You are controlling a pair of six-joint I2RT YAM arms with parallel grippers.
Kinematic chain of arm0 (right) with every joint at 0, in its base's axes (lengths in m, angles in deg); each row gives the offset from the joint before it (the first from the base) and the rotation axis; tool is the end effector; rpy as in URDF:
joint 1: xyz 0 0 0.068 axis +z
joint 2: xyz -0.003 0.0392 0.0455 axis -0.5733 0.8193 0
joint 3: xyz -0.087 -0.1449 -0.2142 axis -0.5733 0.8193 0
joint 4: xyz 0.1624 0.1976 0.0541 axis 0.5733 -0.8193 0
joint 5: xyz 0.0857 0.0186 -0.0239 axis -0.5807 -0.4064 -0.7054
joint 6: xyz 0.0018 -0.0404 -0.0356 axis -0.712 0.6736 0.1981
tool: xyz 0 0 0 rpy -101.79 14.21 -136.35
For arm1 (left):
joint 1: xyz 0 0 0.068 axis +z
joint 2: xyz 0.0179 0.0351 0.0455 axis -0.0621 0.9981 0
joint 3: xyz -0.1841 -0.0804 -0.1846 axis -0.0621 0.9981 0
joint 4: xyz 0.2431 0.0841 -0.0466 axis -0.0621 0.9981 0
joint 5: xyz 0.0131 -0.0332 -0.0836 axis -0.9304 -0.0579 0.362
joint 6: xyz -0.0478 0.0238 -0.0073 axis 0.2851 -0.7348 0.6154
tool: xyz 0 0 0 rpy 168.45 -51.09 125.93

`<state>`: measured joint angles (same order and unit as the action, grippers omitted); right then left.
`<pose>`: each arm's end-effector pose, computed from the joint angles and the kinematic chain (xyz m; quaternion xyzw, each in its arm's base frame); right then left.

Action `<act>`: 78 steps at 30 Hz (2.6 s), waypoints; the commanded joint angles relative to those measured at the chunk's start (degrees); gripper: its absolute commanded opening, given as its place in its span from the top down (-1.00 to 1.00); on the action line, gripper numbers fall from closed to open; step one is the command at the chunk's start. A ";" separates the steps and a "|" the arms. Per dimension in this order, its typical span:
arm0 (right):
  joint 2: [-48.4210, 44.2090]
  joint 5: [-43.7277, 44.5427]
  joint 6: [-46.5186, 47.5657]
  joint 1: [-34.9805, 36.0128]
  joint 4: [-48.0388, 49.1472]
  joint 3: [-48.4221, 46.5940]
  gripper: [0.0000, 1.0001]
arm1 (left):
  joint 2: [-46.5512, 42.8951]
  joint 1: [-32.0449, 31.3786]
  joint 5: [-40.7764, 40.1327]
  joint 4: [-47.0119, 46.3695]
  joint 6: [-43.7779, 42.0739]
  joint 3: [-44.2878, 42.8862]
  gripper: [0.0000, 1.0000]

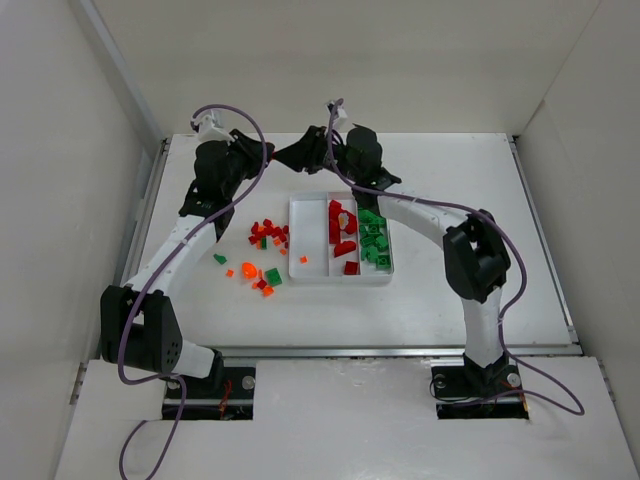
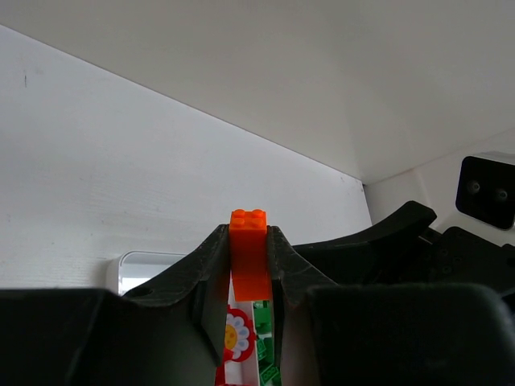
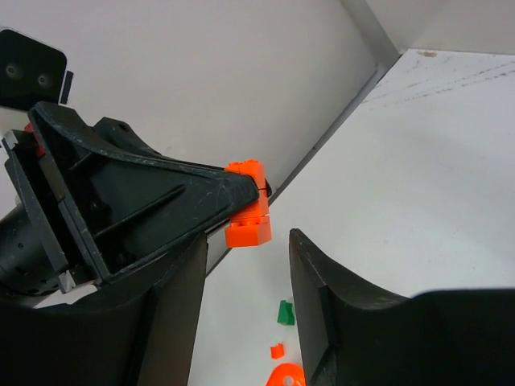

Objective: Sort the legos into containers by color

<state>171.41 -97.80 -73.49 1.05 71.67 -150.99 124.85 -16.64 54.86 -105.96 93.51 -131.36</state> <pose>0.3929 0.3035 0.3244 -0.1208 0.6609 0.5659 0.4778 0.3276 -0.0801 0.3581 -0.1253 0.6881 -0.3528 0.6216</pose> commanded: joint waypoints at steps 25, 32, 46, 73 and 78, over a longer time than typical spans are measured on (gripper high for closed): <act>-0.29 1.27 3.91 1.32 2.86 -1.65 1.00 | -1.91 -1.33 3.84 -0.53 0.93 -0.43 1.00; -5.02 4.25 9.09 1.32 2.86 4.60 1.00 | -1.91 0.24 -1.16 -3.25 -2.76 -0.43 1.00; -9.08 0.92 20.00 0.80 -3.73 13.65 1.00 | -2.44 1.91 -3.89 -7.74 -7.69 0.18 1.00; 1.38 5.14 29.94 -0.79 -41.96 -0.41 -0.52 | -5.61 1.92 34.67 -9.41 -48.71 13.98 1.00; -4.06 5.75 29.94 -2.98 -40.74 2.84 -0.52 | -5.61 1.92 46.72 -6.43 -61.01 15.74 1.00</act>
<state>173.95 -92.75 -44.51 0.00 29.24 -149.18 121.61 -14.74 90.20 -111.23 43.37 -116.41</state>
